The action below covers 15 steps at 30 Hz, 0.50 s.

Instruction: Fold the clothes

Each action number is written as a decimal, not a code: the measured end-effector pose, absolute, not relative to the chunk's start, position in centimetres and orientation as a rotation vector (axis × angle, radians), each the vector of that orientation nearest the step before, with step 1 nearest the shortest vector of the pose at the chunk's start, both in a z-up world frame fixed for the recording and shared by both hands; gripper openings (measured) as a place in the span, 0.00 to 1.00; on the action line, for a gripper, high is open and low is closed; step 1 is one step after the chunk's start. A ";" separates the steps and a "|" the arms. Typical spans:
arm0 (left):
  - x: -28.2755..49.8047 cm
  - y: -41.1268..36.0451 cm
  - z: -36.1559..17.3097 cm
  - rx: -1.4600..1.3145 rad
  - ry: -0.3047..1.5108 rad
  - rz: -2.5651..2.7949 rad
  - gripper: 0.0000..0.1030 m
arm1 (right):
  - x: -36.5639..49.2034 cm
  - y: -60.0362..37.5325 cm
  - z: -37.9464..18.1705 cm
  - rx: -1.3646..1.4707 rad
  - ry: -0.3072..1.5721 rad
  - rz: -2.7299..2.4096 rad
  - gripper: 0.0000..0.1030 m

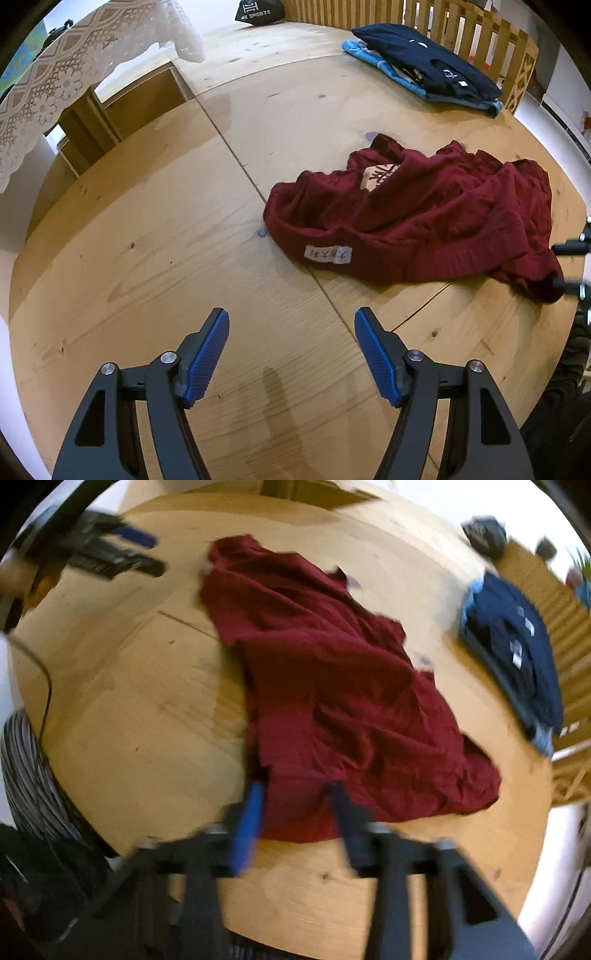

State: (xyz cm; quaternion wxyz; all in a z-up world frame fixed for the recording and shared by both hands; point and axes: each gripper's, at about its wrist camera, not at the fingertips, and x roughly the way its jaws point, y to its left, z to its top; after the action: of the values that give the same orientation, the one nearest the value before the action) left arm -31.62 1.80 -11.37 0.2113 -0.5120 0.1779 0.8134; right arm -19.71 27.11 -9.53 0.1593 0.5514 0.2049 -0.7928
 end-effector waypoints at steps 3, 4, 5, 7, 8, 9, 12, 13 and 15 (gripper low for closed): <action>-31.7 1.4 -11.9 -1.431 0.480 2.257 0.67 | -19.9 28.2 -9.3 1.569 0.550 -2.295 0.07; -31.8 1.3 -12.1 -1.435 0.476 2.256 0.67 | -19.8 28.5 -9.0 1.563 0.504 -2.297 0.07; -31.9 1.2 -12.2 -1.437 0.468 2.253 0.67 | -19.8 28.9 -8.6 1.556 0.448 -2.296 0.07; -32.2 1.1 -12.4 -1.441 0.448 2.248 0.67 | -20.0 30.3 -7.7 1.532 0.317 -2.311 0.06; -32.4 1.0 -12.5 -1.444 0.446 2.249 0.67 | -20.1 31.3 -7.2 1.521 0.240 -2.329 0.06; -32.4 1.0 -12.7 -1.445 0.454 2.252 0.67 | -20.3 32.4 -6.6 1.509 0.164 -2.346 0.06; -32.4 1.3 -13.1 -1.441 0.496 2.247 0.67 | -20.9 37.3 -5.5 1.477 -0.128 -2.403 0.06; -32.4 1.5 -13.2 -1.435 0.514 2.243 0.67 | -21.1 38.9 -5.4 1.458 -0.197 -2.440 0.06; -32.5 2.3 -13.5 -1.427 0.561 2.246 0.67 | -21.4 41.2 -5.7 1.431 -0.310 -2.474 0.06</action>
State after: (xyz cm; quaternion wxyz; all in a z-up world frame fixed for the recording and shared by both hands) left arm -32.54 2.28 -13.51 0.2097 -0.5130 0.2018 0.8075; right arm -21.37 41.22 -5.66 0.1331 0.4935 -0.1068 -0.8528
